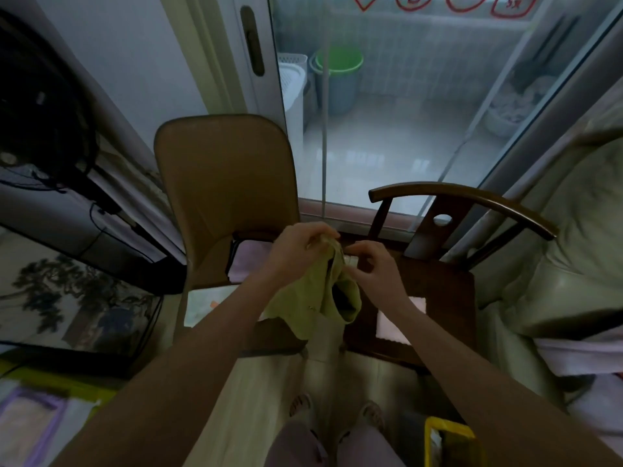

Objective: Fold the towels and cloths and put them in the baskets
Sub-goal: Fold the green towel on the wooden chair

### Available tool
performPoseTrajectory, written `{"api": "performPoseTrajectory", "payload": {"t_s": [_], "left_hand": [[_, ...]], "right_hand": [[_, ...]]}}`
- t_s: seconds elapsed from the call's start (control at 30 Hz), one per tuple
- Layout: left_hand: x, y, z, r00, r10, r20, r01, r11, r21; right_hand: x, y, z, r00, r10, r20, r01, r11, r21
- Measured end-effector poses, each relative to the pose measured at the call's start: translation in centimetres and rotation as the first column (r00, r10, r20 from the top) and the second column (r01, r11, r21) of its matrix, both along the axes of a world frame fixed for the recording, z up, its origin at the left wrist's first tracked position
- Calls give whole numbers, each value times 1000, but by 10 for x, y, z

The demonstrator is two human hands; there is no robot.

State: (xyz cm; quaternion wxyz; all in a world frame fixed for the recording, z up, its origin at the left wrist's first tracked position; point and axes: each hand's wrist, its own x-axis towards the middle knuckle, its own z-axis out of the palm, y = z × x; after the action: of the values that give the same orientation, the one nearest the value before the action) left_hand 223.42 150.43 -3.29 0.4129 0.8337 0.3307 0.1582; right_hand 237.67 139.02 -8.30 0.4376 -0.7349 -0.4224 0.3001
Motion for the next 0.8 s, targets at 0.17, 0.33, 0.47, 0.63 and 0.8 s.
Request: {"api": "performPoseTrajectory", "payload": {"t_s": [0.17, 0.33, 0.47, 0.63, 0.8], "left_hand": [[10, 9, 18, 944, 192, 269, -219, 973, 74], [21, 32, 37, 831, 353, 429, -410, 911, 45], [31, 40, 41, 779, 398, 484, -438, 899, -34], [46, 37, 36, 744, 424, 517, -465, 883, -55], [51, 38, 16, 656, 591, 469, -603, 785, -146]], "right_hand": [[-5, 14, -15, 894, 164, 418, -160, 986, -44], [9, 7, -29, 455, 370, 810, -418, 892, -172], [28, 2, -37, 132, 557, 820, -446, 772, -453], [55, -7, -37, 394, 557, 731, -323, 828, -458], [76, -25, -23, 419, 570, 707, -287, 822, -492]]}}
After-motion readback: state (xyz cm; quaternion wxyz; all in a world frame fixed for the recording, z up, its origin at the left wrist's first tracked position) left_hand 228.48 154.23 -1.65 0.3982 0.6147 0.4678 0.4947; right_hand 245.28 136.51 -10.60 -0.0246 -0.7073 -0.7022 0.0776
